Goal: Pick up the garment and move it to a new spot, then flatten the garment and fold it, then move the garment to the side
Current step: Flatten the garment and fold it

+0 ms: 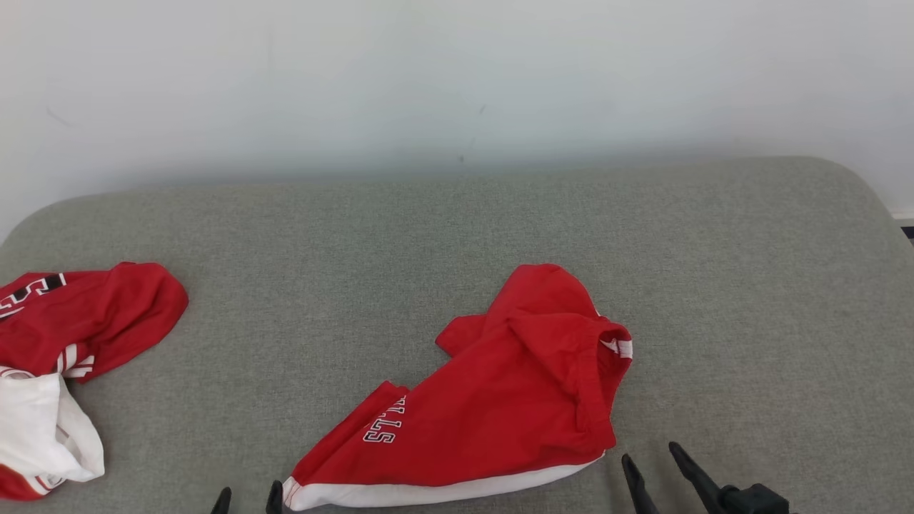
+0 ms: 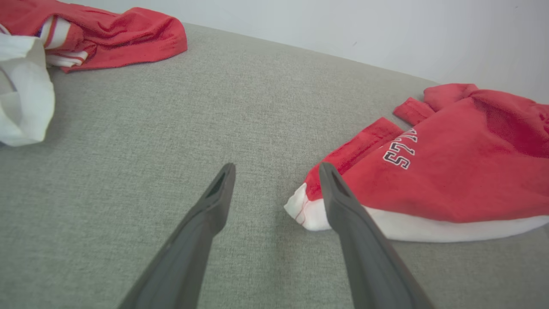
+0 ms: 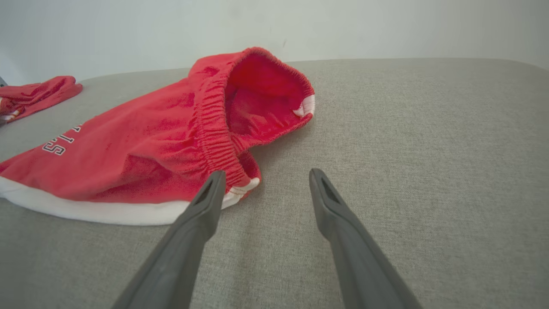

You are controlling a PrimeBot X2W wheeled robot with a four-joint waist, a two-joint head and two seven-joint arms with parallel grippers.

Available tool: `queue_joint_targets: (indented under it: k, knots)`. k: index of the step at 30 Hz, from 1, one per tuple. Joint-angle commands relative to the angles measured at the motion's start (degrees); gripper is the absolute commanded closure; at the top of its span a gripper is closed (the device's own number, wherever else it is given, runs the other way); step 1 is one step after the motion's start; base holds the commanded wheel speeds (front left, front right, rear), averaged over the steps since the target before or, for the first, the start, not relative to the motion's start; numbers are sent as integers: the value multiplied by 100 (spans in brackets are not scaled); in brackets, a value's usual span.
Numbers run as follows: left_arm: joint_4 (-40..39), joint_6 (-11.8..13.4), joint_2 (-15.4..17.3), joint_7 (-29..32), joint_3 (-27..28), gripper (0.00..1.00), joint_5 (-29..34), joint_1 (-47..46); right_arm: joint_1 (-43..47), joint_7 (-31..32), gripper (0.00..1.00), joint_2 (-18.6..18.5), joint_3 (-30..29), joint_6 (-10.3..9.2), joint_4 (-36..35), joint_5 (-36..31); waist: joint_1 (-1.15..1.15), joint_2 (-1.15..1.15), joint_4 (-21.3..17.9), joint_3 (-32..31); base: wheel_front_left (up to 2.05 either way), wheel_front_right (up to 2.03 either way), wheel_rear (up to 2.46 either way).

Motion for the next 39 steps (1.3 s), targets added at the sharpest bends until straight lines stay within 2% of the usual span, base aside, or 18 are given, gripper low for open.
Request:
queue_joint_targets:
  k: [1,8,14,19,23,27,28,30,31,35,39]
  knots:
    - [82,-53,47,25,-72,0,75,49,-8,0,0,-126,156,-13,103,-23,1,0,-13,17,0,0,0]
    - [420,-172,140,152,-269,0,161,-15,-492,35,0,-697,1023,-13,556,-102,1,0,-56,72,0,0,0]
    - [556,-218,156,168,-317,0,159,-142,-923,29,0,-1006,1586,-13,847,-82,1,0,-8,87,0,0,0]
    - [787,-400,301,300,-520,0,273,-495,-1486,77,0,-1346,2373,-13,1154,-68,1,0,75,140,0,0,0]
    - [971,-496,368,386,-606,0,269,-723,-1810,65,0,-1504,2722,-13,1312,108,1,0,109,192,0,0,0]
    - [1248,-593,231,428,-657,0,92,-916,-2001,87,0,-1583,3124,-13,1456,366,1,0,141,222,0,0,0]
    - [1349,-607,192,460,-698,15,59,-957,-2037,112,14,-1602,3247,-13,1498,430,1,0,147,226,0,0,0]
    - [1537,-645,123,405,-705,87,-62,-1052,-2115,115,98,-1622,3440,-13,1554,571,1,0,154,230,0,0,0]
    - [1639,-669,94,395,-731,100,-96,-1079,-2123,108,100,-1623,3509,-13,1571,652,1,0,153,227,0,0,0]
    - [1861,-699,-18,190,-692,100,-264,-1093,-2044,37,100,-1652,3605,-13,1476,1010,1,0,138,159,0,0,0]
    - [1797,-723,-43,28,-525,100,-368,-906,-1852,0,100,-1709,3644,-13,1088,1273,1,0,97,51,0,0,0]
